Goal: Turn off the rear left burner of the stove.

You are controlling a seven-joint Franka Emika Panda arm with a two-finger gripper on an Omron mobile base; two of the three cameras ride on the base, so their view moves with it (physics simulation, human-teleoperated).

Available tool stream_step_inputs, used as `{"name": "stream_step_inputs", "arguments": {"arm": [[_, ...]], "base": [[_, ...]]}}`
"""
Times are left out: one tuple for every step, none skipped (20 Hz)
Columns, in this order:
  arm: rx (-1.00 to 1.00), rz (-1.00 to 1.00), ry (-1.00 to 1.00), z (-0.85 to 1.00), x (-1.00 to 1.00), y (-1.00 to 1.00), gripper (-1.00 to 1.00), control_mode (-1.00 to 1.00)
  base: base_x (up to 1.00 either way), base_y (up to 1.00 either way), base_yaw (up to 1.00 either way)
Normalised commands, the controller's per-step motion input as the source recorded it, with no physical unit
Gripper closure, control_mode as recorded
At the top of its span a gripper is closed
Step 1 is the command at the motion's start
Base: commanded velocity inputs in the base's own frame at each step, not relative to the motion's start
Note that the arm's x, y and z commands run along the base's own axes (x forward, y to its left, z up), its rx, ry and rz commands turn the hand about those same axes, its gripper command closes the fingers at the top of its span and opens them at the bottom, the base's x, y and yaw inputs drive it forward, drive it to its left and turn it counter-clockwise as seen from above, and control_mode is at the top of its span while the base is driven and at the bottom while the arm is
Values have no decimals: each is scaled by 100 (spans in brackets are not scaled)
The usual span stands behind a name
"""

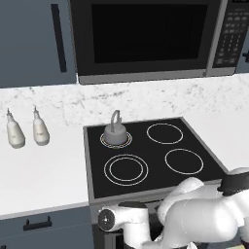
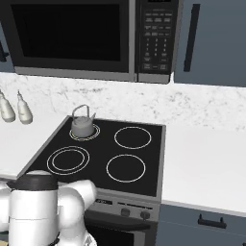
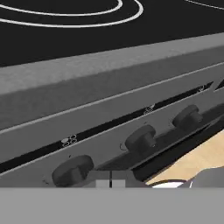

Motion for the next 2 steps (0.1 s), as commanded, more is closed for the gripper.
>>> {"name": "stream_step_inputs", "arguments": {"arm": [[48,-43,0,16,0,-49,100,-100],[45,-46,0,12,-1,-59,100,-100]], "base": [[0,0,0],[0,0,0]]}}
